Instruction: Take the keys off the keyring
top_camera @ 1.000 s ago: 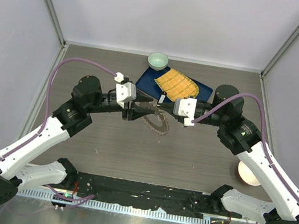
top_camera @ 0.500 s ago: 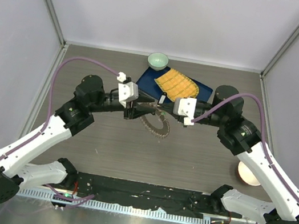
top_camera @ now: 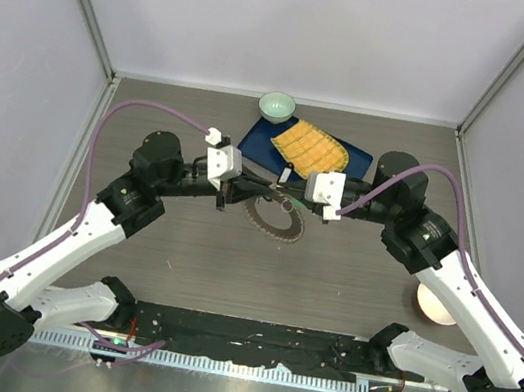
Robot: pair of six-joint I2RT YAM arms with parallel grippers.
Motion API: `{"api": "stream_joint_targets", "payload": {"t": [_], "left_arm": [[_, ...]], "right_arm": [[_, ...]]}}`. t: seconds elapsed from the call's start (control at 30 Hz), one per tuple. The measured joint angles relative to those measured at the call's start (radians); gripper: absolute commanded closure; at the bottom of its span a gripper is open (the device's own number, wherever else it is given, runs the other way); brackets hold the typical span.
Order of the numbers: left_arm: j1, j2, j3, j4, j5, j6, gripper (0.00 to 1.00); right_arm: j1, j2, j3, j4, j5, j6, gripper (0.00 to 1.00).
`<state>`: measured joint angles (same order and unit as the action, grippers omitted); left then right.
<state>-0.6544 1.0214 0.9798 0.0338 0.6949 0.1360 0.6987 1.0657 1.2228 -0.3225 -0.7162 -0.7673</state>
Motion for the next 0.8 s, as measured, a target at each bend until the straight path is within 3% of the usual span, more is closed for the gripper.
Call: {"api": "stream_joint_targets", "payload": {"t": [0.17, 0.37, 0.8], "left_arm": [[0.0, 0.0, 0.006, -0.034, 0.029, 0.032, 1.0], [0.0, 0.047, 0.114, -0.2, 0.1, 0.102, 1.0], [0.008, 0.148, 0.269, -0.399, 0.248, 0.158, 1.0]], "right_arm": [[-0.001, -0.013, -0.011, -0.01, 0.004, -0.006, 0.99], [0.0, -0.024, -0.009, -0.058, 0.0, -0.089, 0.99], [0.014, 0.012, 0.113, -0.261, -0.017, -0.253, 0.99]]}}
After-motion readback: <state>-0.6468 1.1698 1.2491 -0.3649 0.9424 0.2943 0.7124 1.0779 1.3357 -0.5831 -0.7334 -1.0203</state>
